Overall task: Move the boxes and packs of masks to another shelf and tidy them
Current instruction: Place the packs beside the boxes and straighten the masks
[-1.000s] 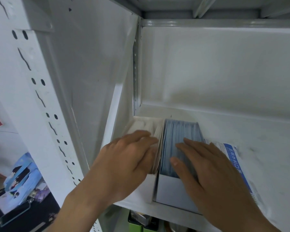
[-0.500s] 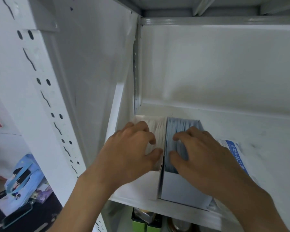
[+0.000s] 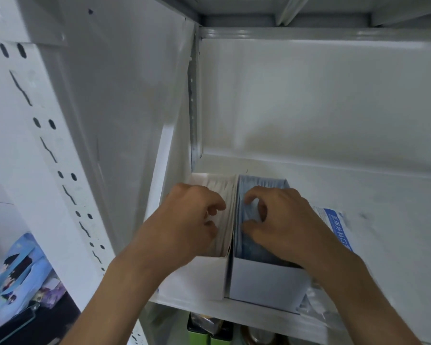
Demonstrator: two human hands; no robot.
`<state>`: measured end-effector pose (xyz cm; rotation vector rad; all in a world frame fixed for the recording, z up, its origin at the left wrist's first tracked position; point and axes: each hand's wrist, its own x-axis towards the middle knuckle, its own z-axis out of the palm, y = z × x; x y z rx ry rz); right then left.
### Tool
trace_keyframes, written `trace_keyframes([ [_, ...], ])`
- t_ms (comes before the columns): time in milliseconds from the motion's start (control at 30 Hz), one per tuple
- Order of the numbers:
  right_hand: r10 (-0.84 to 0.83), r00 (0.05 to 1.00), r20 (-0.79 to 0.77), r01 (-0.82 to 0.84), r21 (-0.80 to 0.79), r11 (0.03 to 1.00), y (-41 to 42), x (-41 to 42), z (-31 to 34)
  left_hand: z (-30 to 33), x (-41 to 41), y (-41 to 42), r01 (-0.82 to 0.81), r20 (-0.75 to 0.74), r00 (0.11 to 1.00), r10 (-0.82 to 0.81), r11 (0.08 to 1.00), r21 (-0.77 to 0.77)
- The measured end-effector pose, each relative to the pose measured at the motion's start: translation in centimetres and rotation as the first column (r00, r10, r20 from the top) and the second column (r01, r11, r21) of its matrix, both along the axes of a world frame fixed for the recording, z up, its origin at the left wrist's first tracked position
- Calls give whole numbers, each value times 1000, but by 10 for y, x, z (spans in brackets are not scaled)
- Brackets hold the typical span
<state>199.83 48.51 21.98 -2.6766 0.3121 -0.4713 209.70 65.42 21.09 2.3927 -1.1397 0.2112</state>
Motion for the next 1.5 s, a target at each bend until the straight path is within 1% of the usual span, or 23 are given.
trace_keyframes([
  [167,-56,998,21,57,-43,997,-4,-3,0,0,0,5,-73,57,996,74,997,-10],
  [233,-56,998,26,57,-67,996,-5,-5,-2,1,-3,6,-38,54,998,38,999,5],
  [300,-37,998,47,43,-130,991,-4,-10,-5,2,-5,9,4,43,999,-5,1000,16],
  [333,-18,998,56,27,-155,988,-4,-13,-7,3,-7,12,17,59,998,-18,1000,8],
  [433,0,998,70,12,-163,986,-3,-25,-8,2,-10,21,53,158,987,-43,997,-59],
  [500,-11,996,84,26,-180,983,-2,-35,-10,0,-16,25,75,167,984,-62,994,-77],
  [567,35,999,3,-34,-127,991,0,-42,-13,-1,-22,27,127,135,983,-121,991,-39],
  [600,72,995,-70,-78,-101,992,0,-45,-16,-1,-24,27,146,126,981,-144,989,-6],
  [633,98,985,-145,-115,-112,987,0,-47,-19,-1,-25,28,147,127,981,-149,989,25],
  [667,111,974,-197,-142,-152,978,0,-48,-22,-1,-27,29,130,131,982,-136,990,52],
  [700,114,970,-215,-156,-190,969,1,-48,-23,-2,-27,31,101,142,984,-112,992,76],
  [833,98,985,-142,-130,-238,963,5,-51,-22,-7,-31,41,-78,227,973,37,982,174],
  [867,96,986,-133,-128,-259,957,5,-51,-23,-7,-32,42,-82,229,972,41,982,169],
  [933,98,983,-154,-140,-291,946,6,-51,-26,-7,-35,40,-23,239,971,-9,991,133],
  [1000,102,978,-180,-155,-309,938,6,-52,-28,-9,-37,37,10,294,955,-42,994,109],
  [1067,87,978,-188,-144,-310,940,7,-52,-28,-12,-37,38,-22,299,954,-15,993,120],
  [1200,56,980,-192,-114,-306,945,9,-53,-27,-17,-35,44,-146,293,952,92,975,167],
  [1233,52,979,-195,-112,-312,944,9,-52,-27,-18,-36,43,-140,298,950,88,978,156],
  [1333,52,980,-191,-109,-304,946,10,-51,-27,-20,-40,36,-44,302,953,11,994,100],
  [1400,46,981,-190,-101,-290,952,10,-52,-28,-18,-42,32,-26,316,949,-12,993,115],
  [1500,46,983,-178,-95,-277,956,9,-52,-29,-18,-40,34,-54,291,957,2,984,171],
])
